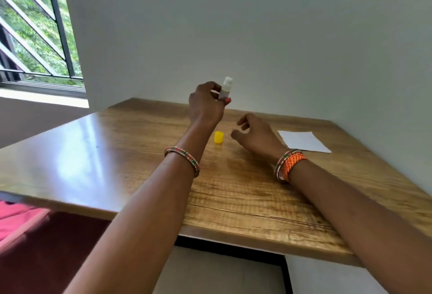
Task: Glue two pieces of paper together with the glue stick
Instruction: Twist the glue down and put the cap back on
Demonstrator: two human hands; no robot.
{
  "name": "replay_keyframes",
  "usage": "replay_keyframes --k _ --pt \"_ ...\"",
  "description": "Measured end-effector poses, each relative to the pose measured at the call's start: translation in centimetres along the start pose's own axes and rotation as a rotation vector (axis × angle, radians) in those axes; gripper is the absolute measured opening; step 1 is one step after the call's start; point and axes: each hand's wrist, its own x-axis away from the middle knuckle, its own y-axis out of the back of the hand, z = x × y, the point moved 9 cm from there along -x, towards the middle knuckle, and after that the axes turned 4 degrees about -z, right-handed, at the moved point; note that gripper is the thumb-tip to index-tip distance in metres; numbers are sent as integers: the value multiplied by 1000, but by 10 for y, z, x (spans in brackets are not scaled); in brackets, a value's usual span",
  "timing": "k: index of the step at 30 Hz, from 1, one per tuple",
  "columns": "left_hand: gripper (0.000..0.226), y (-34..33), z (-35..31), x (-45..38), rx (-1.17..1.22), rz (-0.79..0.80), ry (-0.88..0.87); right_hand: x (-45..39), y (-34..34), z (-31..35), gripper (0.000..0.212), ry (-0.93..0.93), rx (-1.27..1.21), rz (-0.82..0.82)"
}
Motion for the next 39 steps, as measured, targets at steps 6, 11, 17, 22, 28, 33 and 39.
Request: replay_keyframes --k 6,11,17,22,28,33,39 --pt "23 0 6 -4 -56 1 8 -1 -34 5 51 -131 84 134" --pt "22 -4 9 -4 -79 18 -6 4 -27 19 23 -33 4 8" --pt "24 -6 -4 2 -161 2 -146 0 33 -2 21 -113 -270 -226" --pt "20 -17 -27 13 -173 48 -329 1 84 -7 19 -53 -116 -404" --pt "21 -15 -41 21 -221 -15 -478 0 80 12 11 115 -41 -356" --pt "23 -11 -41 20 -270 -44 -498 1 71 16 19 128 -27 -284" --pt "21 -13 -34 19 -365 -16 -458 -1 67 8 22 60 -122 -199"
